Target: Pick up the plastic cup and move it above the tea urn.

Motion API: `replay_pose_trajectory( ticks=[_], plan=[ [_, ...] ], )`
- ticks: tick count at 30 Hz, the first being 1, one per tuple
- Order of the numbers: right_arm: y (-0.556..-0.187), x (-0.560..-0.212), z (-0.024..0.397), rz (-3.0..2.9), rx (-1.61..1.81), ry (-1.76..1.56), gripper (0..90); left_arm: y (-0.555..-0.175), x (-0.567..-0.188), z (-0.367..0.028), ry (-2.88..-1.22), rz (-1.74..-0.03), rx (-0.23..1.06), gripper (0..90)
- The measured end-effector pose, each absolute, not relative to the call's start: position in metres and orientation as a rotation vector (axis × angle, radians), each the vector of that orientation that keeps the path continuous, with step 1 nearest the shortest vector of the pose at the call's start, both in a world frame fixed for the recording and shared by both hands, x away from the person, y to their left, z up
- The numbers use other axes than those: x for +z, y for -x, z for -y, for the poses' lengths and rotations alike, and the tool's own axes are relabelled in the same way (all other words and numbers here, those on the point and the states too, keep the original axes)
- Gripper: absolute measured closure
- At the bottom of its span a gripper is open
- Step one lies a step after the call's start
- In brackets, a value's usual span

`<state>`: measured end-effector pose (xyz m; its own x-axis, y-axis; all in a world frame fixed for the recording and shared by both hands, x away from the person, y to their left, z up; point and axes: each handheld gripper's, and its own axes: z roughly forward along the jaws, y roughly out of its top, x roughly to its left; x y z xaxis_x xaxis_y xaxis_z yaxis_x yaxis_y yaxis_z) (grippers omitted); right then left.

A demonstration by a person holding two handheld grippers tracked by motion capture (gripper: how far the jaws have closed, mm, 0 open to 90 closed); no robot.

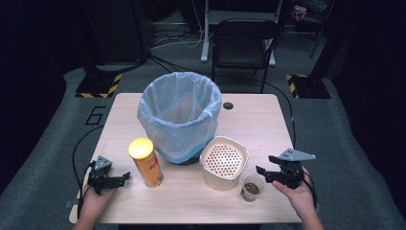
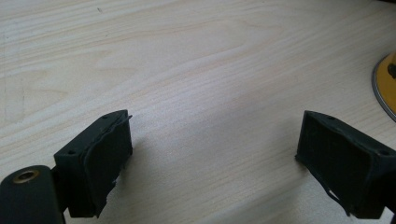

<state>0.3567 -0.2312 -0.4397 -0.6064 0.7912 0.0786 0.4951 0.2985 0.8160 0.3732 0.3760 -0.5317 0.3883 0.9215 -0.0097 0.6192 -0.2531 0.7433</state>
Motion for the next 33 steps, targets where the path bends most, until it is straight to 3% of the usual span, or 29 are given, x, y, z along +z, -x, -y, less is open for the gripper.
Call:
replay_pose_trajectory(
  ticks=[17,33],
  plan=[
    [-0.331,-0.446,0.206,-2.396,1.343,-0.924,14.0,-0.373,-0.531,-0.377,-1.994,-1.318,0.564,10.1],
    [-0.329,-0.474,0.205,-2.480,1.298,-0.818,14.1,-0.373,-0.531,-0.377,-1.993,-1.317,0.564,10.1]
  ],
)
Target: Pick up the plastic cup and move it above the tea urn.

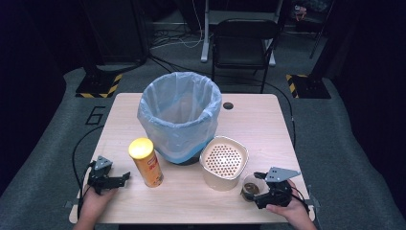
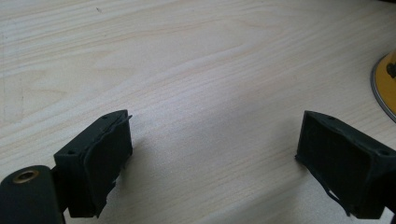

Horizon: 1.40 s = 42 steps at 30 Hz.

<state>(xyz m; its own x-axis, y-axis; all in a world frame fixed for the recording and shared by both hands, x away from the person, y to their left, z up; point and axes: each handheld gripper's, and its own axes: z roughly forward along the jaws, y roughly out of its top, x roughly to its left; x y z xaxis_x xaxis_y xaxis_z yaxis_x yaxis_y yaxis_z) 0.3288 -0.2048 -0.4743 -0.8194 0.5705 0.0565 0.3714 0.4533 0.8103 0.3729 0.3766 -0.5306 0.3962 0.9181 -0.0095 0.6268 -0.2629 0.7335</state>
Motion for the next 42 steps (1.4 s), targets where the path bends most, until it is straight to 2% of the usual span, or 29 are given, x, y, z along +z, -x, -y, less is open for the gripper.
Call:
replay_pose_trajectory(
  ticks=[6,10,12,42],
  plan=[
    [-0.330,-0.482,0.202,-2.511,1.257,-0.791,16.3,-0.373,-0.531,-0.377,-1.993,-1.317,0.563,10.1],
    [-0.329,-0.486,0.201,-2.507,1.235,-0.805,24.7,-0.373,-0.531,-0.377,-1.992,-1.317,0.563,10.0],
    [-0.330,-0.485,0.202,-2.509,1.246,-0.798,26.0,-0.373,-0.531,-0.377,-1.993,-1.317,0.564,10.1],
    [-0.331,-0.479,0.214,-2.411,1.214,-0.825,30.5,-0.373,-0.531,-0.377,-1.994,-1.317,0.563,10.0]
  ],
)
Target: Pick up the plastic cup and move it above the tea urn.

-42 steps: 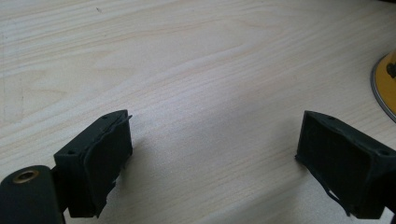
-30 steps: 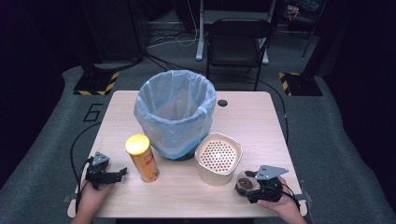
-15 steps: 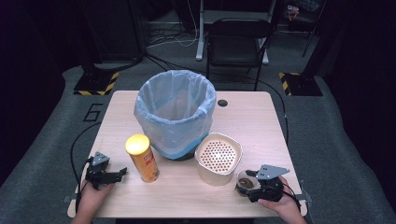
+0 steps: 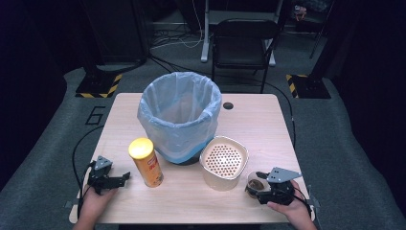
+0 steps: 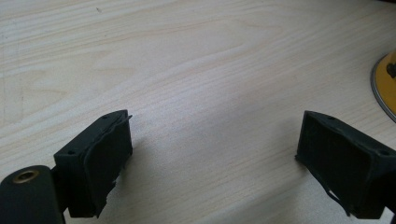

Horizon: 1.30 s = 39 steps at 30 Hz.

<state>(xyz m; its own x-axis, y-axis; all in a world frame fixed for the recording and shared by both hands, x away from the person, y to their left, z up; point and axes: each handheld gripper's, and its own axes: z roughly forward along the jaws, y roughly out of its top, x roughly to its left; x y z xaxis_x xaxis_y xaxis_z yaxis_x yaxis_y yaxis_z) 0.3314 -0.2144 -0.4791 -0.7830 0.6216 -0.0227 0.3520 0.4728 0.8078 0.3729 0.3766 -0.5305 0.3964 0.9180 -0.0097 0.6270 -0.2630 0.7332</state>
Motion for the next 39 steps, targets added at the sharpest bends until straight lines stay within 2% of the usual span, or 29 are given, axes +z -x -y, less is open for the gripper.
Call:
replay_pose_trajectory(
  ticks=[21,27,28,29,32,39],
  plan=[
    [-0.345,-0.487,0.246,-2.238,1.177,-1.010,30.5,-0.373,-0.531,-0.377,-1.995,-1.312,0.562,10.1],
    [-0.347,-0.488,0.251,-2.225,1.198,-1.079,25.2,-0.373,-0.531,-0.377,-1.995,-1.312,0.562,10.0],
    [-0.347,-0.488,0.251,-2.229,1.202,-1.077,23.4,-0.373,-0.531,-0.377,-1.995,-1.312,0.562,10.1],
    [-0.347,-0.487,0.251,-2.220,1.181,-1.073,17.7,-0.373,-0.531,-0.377,-1.996,-1.312,0.562,10.0],
    [-0.347,-0.483,0.251,-2.197,1.199,-1.087,14.9,-0.373,-0.531,-0.377,-1.995,-1.312,0.562,10.1],
    [-0.344,-0.472,0.251,-2.155,1.217,-1.079,14.4,-0.373,-0.531,-0.377,-1.995,-1.312,0.562,10.1]
  ],
)
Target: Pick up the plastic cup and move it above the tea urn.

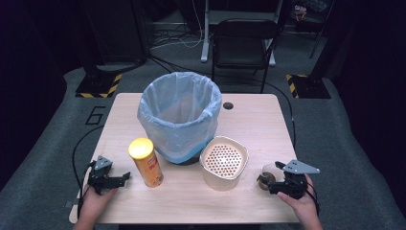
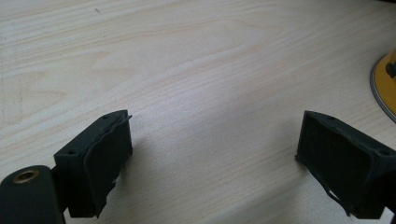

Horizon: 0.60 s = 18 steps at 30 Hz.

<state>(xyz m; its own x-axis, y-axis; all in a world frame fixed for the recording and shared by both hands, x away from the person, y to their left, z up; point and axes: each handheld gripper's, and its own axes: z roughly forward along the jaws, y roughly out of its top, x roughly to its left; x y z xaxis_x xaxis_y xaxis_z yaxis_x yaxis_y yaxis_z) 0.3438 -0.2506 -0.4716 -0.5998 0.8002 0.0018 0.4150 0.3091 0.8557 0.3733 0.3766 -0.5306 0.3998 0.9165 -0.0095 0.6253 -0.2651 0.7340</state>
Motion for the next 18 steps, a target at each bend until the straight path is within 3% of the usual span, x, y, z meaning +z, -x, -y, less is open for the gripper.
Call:
replay_pose_trajectory(
  ticks=[5,11,18],
  plan=[
    [-0.342,-0.448,0.248,-2.103,1.217,-1.059,16.7,-0.373,-0.531,-0.377,-1.995,-1.312,0.562,10.1],
    [-0.361,-0.414,0.223,-2.142,1.308,-1.036,36.0,-0.373,-0.531,-0.377,-1.995,-1.312,0.562,10.1],
    [-0.390,-0.412,0.191,-2.205,1.285,-1.075,43.4,-0.373,-0.531,-0.377,-1.995,-1.312,0.562,10.1]
  ],
)
